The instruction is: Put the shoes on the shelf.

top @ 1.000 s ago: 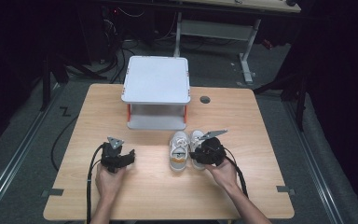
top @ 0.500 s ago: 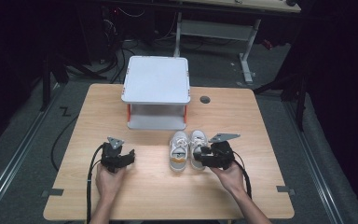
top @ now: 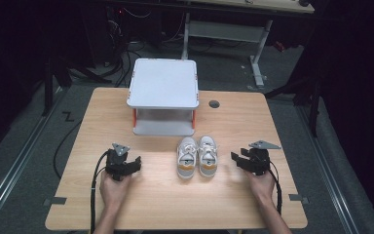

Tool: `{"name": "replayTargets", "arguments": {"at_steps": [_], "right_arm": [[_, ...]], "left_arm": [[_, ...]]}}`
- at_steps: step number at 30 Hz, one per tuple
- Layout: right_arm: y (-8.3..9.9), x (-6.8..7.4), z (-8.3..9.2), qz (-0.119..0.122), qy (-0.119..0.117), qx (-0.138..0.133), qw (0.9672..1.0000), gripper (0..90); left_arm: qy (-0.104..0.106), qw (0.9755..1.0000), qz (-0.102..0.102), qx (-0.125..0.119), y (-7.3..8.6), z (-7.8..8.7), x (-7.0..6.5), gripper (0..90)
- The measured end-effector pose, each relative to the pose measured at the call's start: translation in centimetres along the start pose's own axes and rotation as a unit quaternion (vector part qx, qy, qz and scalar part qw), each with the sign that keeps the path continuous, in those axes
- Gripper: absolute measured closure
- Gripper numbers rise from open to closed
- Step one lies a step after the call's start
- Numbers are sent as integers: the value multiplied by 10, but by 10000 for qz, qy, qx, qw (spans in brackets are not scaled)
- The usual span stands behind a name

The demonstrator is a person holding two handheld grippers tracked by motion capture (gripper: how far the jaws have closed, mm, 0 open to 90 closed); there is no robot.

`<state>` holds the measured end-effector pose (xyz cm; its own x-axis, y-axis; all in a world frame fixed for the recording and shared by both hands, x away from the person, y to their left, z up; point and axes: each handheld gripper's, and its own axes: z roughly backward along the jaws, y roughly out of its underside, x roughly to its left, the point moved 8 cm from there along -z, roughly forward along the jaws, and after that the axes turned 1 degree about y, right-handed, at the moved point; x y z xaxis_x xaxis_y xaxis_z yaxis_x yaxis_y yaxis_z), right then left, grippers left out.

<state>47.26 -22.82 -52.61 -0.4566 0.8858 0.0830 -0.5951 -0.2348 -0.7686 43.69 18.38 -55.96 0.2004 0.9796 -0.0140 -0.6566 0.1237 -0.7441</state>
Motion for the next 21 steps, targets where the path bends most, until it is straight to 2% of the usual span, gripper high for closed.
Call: {"name": "replayTargets", "arguments": {"at_steps": [5,10,18,21], "right_arm": [[7,-25,-4,-97,334,44,9994,467],[11,-41,-9,-102,607,162,9980,446],[20,-58,-13,-94,899,261,9956,416],[20,-61,-13,-62,929,247,9954,398]], "left_arm": [[-8,10000,9,4,0,0,0,292],[-23,10000,17,12,0,0,0,290],[-17,10000,4,26,0,-1,-1,265],[9,10000,56,21,0,0,-1,272]]}}
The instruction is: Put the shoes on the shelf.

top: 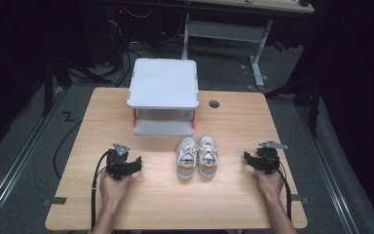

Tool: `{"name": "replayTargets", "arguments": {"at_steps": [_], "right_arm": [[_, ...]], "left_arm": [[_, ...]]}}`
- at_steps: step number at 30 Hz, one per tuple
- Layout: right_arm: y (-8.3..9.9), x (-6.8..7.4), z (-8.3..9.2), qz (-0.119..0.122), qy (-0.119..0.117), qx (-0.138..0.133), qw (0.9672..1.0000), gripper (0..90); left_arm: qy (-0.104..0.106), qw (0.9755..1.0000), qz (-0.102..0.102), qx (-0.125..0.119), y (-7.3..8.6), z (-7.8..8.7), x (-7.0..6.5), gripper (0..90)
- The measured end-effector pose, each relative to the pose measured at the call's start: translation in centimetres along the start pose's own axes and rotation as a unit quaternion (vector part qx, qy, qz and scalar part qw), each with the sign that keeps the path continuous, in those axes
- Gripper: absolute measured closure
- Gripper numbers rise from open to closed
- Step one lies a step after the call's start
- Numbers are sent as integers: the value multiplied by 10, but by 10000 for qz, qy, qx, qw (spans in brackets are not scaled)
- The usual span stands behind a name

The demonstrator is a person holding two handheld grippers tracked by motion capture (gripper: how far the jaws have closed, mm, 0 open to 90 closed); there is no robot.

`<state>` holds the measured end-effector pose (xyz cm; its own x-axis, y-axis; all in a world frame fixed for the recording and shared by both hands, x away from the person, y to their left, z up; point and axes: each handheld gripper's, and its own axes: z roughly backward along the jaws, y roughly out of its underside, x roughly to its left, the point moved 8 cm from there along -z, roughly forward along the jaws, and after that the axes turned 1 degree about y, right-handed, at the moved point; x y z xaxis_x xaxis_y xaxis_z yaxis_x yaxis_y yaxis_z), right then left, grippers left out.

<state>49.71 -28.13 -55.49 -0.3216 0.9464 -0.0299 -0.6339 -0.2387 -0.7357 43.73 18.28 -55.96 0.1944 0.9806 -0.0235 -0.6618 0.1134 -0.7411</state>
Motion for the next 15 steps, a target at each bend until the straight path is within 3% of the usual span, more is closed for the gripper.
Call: {"name": "replayTargets", "arguments": {"at_steps": [4,7,11,15], "right_arm": [[0,0,-1,-14,15,5,10000,389],[-1,0,-1,-18,9,3,10000,386],[0,0,-1,-17,-11,6,10000,379],[0,0,-1,-20,-22,11,10000,376]], "left_arm": [[-61,9998,164,115,-2,3,-1,302],[-31,9999,144,-44,-10,13,-9,316],[283,9992,-51,-262,-25,30,-33,335],[793,9960,-274,-307,-39,44,-73,336]]}}
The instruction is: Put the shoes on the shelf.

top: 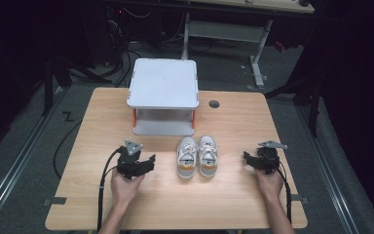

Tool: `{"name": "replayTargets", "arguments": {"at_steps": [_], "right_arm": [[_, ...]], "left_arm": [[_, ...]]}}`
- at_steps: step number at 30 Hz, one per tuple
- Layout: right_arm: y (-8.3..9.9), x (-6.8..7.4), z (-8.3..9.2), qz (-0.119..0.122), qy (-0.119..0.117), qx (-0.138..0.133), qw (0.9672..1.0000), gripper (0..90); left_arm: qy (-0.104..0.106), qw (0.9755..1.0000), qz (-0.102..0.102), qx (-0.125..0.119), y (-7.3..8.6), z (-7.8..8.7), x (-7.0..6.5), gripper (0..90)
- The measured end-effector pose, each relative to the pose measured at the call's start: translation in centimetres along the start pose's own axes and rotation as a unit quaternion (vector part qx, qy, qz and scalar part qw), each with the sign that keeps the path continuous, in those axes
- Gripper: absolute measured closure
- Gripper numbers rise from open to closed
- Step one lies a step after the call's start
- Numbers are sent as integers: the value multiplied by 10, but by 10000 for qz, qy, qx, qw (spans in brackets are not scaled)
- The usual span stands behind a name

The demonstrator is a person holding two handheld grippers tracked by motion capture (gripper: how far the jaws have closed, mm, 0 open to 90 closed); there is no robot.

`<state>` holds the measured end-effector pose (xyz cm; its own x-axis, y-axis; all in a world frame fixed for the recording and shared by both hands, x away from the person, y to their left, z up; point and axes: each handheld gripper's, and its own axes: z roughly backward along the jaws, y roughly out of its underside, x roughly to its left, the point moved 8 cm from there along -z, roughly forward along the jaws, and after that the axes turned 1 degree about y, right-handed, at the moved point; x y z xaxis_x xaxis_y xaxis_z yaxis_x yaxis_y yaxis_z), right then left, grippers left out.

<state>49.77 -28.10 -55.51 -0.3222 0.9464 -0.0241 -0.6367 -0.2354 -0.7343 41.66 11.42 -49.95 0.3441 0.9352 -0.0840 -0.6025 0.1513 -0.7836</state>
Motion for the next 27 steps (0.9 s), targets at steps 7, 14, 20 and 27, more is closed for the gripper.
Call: {"name": "replayTargets", "arguments": {"at_steps": [7,14,20,27], "right_arm": [[0,0,0,-4,-27,-3,10000,372],[0,0,0,2,-19,-3,10000,371],[0,0,0,9,-7,0,10000,372],[0,0,0,19,-3,-3,10000,372]], "left_arm": [[735,9958,-495,233,-15,-8,-65,278],[1025,9931,-397,411,-24,-21,-100,299],[1056,9924,-193,598,-28,-34,-113,350],[913,9926,-122,789,-28,-46,-120,383]]}}
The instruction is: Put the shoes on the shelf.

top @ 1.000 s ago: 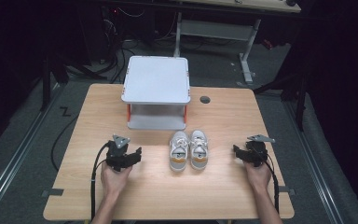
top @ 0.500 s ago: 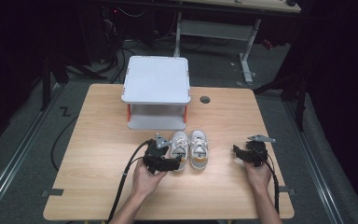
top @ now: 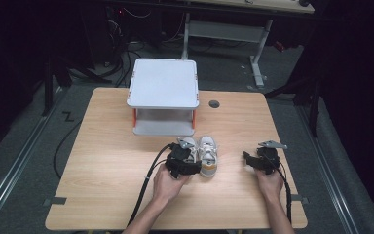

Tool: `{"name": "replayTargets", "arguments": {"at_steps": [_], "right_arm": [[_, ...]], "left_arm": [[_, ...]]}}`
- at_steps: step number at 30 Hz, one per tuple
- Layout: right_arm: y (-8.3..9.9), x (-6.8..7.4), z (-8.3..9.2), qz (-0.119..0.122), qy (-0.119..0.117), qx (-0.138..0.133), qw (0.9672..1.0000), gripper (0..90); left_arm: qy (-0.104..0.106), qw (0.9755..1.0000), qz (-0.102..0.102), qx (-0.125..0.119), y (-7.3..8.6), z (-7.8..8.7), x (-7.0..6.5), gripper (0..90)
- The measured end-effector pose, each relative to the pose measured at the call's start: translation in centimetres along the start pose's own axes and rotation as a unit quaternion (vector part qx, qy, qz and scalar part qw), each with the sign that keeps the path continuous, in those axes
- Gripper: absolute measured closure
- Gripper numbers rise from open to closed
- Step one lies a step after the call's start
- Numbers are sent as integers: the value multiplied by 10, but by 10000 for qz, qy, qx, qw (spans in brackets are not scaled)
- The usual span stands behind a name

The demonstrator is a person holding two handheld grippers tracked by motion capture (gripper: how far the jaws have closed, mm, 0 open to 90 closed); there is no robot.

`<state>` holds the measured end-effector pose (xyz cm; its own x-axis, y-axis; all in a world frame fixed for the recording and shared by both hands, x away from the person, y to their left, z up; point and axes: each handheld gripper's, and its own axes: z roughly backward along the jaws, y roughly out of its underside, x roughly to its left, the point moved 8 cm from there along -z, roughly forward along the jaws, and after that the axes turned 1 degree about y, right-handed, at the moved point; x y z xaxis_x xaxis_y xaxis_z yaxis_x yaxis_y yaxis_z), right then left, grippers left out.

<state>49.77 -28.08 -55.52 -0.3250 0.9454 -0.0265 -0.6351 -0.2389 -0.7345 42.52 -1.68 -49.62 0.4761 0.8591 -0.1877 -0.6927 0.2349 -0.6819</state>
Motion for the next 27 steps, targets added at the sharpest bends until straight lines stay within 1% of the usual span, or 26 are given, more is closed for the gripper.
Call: {"name": "replayTargets", "arguments": {"at_steps": [4,7,9,11,14,18,21,23,27], "right_arm": [[0,0,0,-1,2,6,10000,372],[0,0,0,7,4,1,10000,372],[0,0,0,10,5,2,10000,372],[0,0,0,9,5,2,10000,371],[0,0,0,11,5,2,10000,372],[0,0,0,10,5,2,10000,371],[0,0,0,11,6,2,10000,371],[0,0,0,18,7,3,10000,372],[0,0,0,18,8,4,10000,372]], "left_arm": [[25,9999,122,27,-3,-3,-3,387],[76,9998,160,97,-4,-8,-5,387],[73,9996,226,131,-5,-10,-6,382],[81,9994,317,103,-8,-11,-7,382],[17,9993,330,146,-11,-12,-8,386],[-202,9994,171,214,-13,-15,-9,405],[-252,9993,117,253,-12,-19,-8,450],[-336,9991,65,255,-12,-20,-9,460],[-495,9982,-135,304,-13,-23,-9,470]]}}
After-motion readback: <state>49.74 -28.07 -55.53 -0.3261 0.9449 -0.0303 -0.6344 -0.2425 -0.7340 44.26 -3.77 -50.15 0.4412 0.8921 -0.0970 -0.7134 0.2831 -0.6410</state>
